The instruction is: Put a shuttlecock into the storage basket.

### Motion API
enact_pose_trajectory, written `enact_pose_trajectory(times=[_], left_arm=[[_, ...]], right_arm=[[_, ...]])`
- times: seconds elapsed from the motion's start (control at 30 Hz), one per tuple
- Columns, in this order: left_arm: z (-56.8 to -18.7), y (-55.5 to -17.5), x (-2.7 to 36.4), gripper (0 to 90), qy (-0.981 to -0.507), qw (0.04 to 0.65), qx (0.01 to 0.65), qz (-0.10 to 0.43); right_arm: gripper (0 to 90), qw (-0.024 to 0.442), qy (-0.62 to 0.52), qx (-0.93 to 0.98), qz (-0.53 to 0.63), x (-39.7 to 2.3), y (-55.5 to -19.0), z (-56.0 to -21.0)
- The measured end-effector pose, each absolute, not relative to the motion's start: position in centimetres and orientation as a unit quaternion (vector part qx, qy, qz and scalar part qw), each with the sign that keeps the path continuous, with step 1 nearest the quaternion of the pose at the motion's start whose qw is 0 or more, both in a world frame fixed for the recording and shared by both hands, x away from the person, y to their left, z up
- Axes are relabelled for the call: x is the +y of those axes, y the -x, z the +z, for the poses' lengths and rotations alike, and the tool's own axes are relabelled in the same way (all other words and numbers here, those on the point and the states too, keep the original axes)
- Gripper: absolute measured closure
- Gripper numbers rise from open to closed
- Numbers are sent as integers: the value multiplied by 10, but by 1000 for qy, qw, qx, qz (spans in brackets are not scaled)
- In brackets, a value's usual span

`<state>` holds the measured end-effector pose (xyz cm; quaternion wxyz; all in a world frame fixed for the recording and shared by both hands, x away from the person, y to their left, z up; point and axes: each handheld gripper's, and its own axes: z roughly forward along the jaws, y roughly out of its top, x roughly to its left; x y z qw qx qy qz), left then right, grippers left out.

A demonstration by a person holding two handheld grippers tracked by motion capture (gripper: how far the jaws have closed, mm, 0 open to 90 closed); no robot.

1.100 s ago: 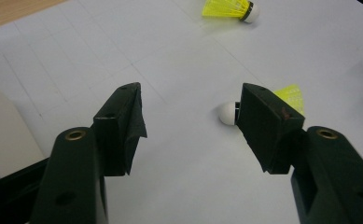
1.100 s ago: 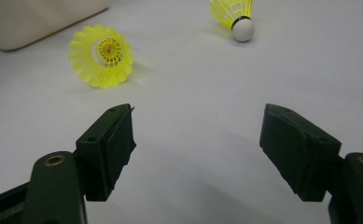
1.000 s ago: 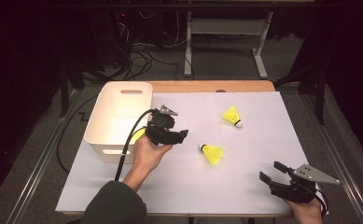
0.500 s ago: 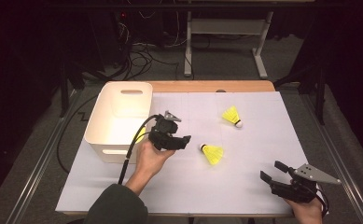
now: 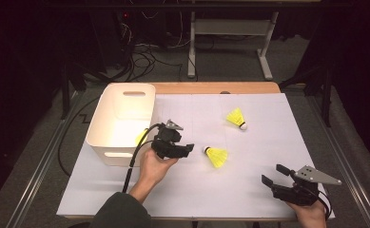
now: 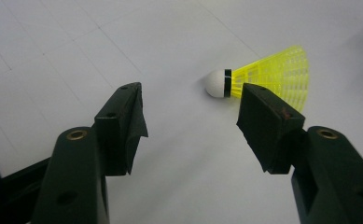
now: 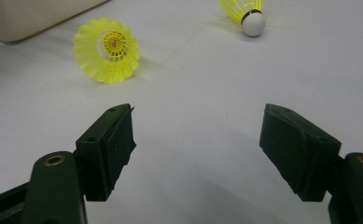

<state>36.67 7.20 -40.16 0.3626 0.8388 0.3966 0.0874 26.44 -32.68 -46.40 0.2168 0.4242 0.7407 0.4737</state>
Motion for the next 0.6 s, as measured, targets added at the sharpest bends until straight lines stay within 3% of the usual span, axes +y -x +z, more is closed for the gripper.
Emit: enact_pose_trajectory(times=[0.6], left_arm=[[-417,-363,84,426,-838,364,401,76]], right_arm=[[270,198,-404,748,487,-299,-279,-454]])
